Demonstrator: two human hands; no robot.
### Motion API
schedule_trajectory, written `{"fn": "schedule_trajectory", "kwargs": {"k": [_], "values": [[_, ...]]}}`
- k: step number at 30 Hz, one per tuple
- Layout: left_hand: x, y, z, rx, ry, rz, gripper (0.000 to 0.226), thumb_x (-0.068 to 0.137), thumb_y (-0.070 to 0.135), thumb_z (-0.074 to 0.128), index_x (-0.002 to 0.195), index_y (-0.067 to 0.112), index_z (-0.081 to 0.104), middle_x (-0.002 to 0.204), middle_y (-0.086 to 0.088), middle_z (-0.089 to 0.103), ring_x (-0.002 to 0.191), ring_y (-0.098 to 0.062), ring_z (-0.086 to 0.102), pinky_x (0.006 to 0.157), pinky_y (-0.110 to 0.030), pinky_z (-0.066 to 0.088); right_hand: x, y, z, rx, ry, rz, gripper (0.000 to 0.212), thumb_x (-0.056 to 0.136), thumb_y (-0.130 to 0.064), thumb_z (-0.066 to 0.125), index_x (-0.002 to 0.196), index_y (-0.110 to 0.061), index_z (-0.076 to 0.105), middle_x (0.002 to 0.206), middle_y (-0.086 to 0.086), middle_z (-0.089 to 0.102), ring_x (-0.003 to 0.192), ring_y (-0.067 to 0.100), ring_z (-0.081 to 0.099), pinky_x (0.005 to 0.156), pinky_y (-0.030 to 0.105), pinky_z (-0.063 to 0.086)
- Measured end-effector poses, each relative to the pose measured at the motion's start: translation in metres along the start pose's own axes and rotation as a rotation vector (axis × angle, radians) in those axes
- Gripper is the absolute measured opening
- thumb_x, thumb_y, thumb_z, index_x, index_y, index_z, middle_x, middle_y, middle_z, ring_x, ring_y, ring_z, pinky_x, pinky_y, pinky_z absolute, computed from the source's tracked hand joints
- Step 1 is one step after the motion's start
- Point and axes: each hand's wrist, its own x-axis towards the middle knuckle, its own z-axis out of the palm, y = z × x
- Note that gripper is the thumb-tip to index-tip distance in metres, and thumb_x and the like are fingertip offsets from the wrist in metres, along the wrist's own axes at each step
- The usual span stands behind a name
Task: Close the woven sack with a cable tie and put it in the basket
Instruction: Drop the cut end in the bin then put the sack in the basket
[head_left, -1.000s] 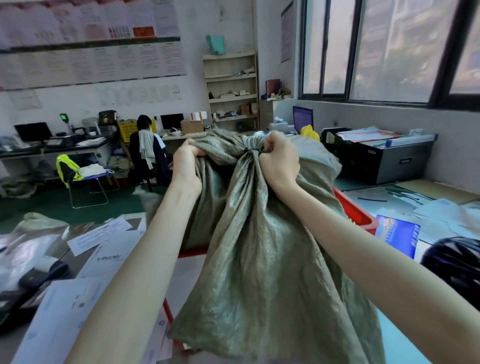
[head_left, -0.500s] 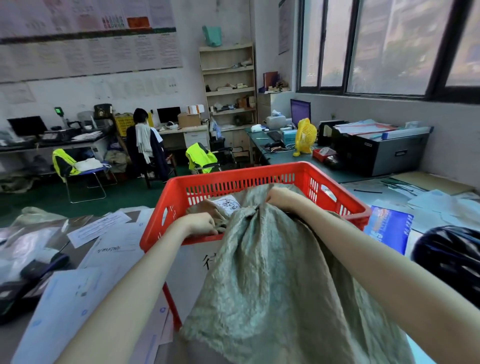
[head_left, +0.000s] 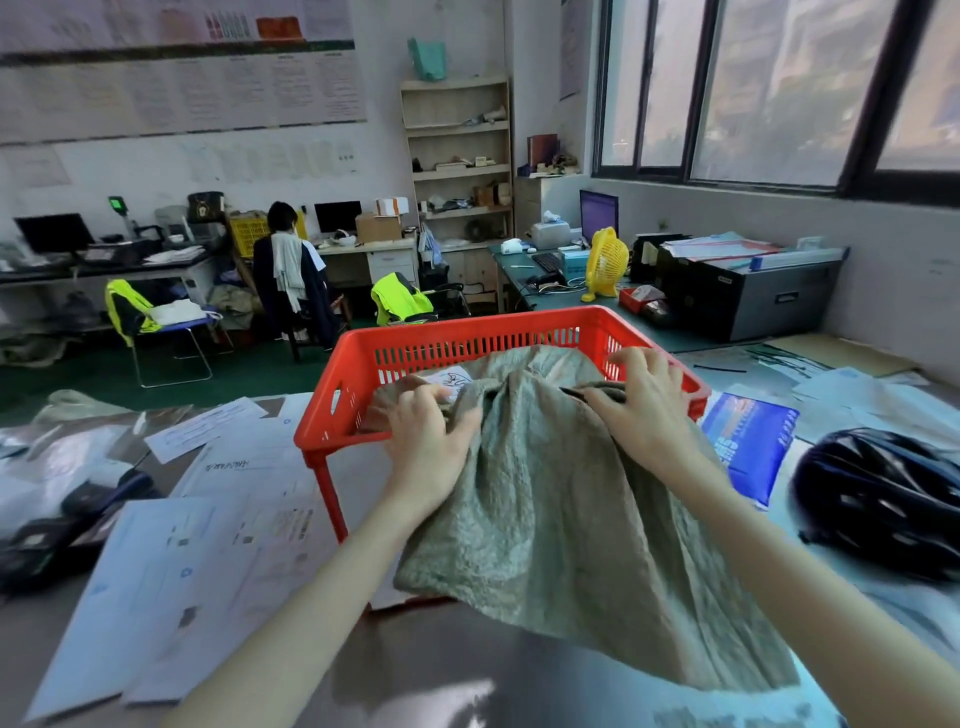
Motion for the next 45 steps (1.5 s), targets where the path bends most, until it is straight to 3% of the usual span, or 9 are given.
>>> {"fn": "schedule_trajectory", "kwargs": {"k": [6,12,16,22,27,30,37,40,45], "values": [[-0.059,-0.006,0.046,-0.230,-0.058,-0.104,0.052,0.086,0.028,0.066,0.121,0.005,0.035,0.122,-0.009,0.034,0.121,-0.025,0.035,0.101,-0.029,0.029,-0.060,0.033,0.019,0.266,-0.118,0.180,0.059,0.081,-0.039,0.067,0.130,-0.022,0.038,0.127,0.008,0.038,0.119,0.028,0.041,0.103,0.050,0.036],[-0.095,-0.010,0.082,-0.415,-0.303,-0.096,0.070,0.079,0.017,0.076,0.128,0.010,0.027,0.127,-0.007,0.031,0.124,-0.012,0.035,0.105,-0.020,0.030,-0.080,0.024,0.023,0.915,-0.421,0.362,0.038,0.087,0.000,0.059,0.120,-0.016,0.051,0.108,0.003,0.064,0.091,0.020,0.067,0.074,0.040,0.057],[-0.096,-0.009,0.089,-0.409,-0.267,-0.059,0.072,0.074,0.011,0.079,0.125,0.010,0.028,0.125,-0.008,0.033,0.118,-0.011,0.040,0.095,-0.016,0.037,-0.077,0.009,0.025,0.972,-0.466,0.300,0.034,0.088,0.004,0.055,0.117,-0.013,0.056,0.112,0.008,0.066,0.096,0.024,0.065,0.084,0.045,0.053],[-0.084,-0.003,0.080,-0.467,-0.137,0.037,0.061,0.077,-0.006,0.061,0.120,0.024,0.029,0.128,-0.008,0.055,0.120,-0.022,0.054,0.100,-0.038,0.047,-0.065,-0.007,0.012,0.884,-0.445,0.082,0.037,0.085,0.008,0.059,0.116,-0.012,0.059,0.110,0.007,0.068,0.100,0.021,0.067,0.082,0.031,0.057],[-0.050,0.015,0.035,-0.396,-0.068,0.211,0.052,0.083,-0.011,0.054,0.117,0.023,0.035,0.117,0.004,0.050,0.110,-0.007,0.049,0.093,-0.017,0.041,-0.046,-0.019,-0.013,0.746,-0.404,-0.176,0.052,0.083,0.008,0.062,0.120,-0.028,0.057,0.113,-0.006,0.066,0.105,0.002,0.063,0.089,0.020,0.051],[-0.009,0.021,0.009,-0.157,0.051,0.424,0.042,0.079,-0.015,0.054,0.117,0.003,0.048,0.113,-0.009,0.053,0.106,-0.015,0.049,0.093,-0.027,0.042,-0.032,-0.034,-0.017,0.660,-0.437,-0.298,0.059,0.083,0.008,0.059,0.119,-0.038,0.051,0.111,-0.022,0.059,0.102,-0.013,0.058,0.090,0.012,0.048],[0.075,0.029,-0.030,0.517,0.040,0.881,0.034,0.076,-0.016,0.041,0.101,0.002,0.056,0.104,-0.018,0.057,0.089,-0.034,0.049,0.062,-0.041,0.051,0.029,-0.061,0.012,0.321,-0.301,-0.422,0.022,0.082,-0.007,0.062,0.103,-0.005,0.059,0.101,0.009,0.066,0.091,0.023,0.060,0.078,0.035,0.047],[0.099,0.013,-0.028,0.666,0.040,0.916,0.038,0.079,-0.005,0.027,0.103,0.002,0.056,0.107,-0.019,0.058,0.085,-0.034,0.049,0.053,-0.041,0.053,0.048,-0.064,0.031,0.186,-0.305,-0.455,0.016,0.083,-0.013,0.062,0.097,-0.005,0.060,0.097,0.012,0.065,0.086,0.027,0.059,0.075,0.038,0.048],[0.101,-0.023,-0.004,0.681,-0.115,0.857,0.045,0.066,-0.021,0.046,0.100,0.005,0.059,0.111,-0.015,0.059,0.095,-0.034,0.055,0.062,-0.042,0.056,0.055,-0.055,0.060,-0.041,-0.493,-0.470,0.013,0.090,-0.023,0.059,0.088,-0.010,0.060,0.084,0.005,0.058,0.078,0.022,0.052,0.056,0.027,0.035]]}}
